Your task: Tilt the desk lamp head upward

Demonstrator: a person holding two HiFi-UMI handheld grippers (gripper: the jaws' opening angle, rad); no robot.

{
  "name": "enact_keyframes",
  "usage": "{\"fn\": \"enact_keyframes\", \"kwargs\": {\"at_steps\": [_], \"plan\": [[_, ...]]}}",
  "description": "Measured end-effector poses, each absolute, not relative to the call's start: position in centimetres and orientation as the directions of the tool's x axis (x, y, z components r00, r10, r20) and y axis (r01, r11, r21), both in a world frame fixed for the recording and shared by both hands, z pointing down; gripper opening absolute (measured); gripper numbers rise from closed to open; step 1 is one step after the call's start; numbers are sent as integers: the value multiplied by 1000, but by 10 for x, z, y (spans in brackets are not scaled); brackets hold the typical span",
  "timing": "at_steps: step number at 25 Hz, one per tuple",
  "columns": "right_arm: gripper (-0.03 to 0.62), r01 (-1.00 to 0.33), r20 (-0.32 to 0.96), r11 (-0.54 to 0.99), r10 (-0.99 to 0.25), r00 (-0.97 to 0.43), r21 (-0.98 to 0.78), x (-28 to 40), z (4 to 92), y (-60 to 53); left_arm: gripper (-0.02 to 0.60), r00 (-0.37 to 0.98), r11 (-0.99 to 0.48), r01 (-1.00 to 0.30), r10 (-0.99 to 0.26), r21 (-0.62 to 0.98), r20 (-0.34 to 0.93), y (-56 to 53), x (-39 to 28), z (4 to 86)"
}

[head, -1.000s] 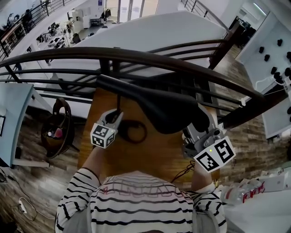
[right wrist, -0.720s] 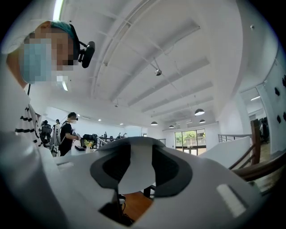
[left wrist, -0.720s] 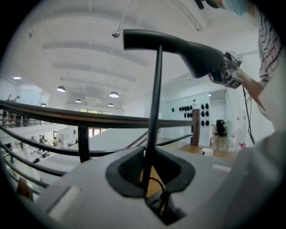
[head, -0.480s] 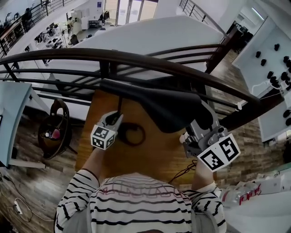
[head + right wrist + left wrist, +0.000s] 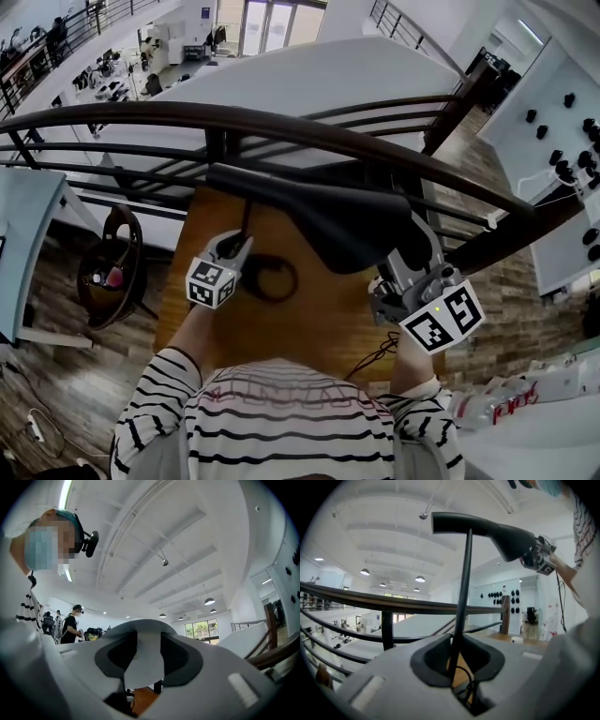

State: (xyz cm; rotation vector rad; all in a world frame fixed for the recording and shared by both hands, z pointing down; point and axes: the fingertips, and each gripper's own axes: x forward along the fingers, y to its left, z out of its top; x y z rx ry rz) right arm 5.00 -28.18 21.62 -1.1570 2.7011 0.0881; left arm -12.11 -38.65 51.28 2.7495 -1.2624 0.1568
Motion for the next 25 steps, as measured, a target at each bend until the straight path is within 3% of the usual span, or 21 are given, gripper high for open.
{"fn": "enact_keyframes", "kwargs": {"at_steps": [19, 25], "plan": [[163, -760, -198, 630, -775, -601, -160, 82, 267, -256, 61, 656, -657, -751, -733, 62, 182, -384, -126, 518], [163, -770, -175, 606, -795, -581, -198, 98, 288, -241, 72, 642, -666, -745, -731, -35, 231, -379, -123, 520]]}}
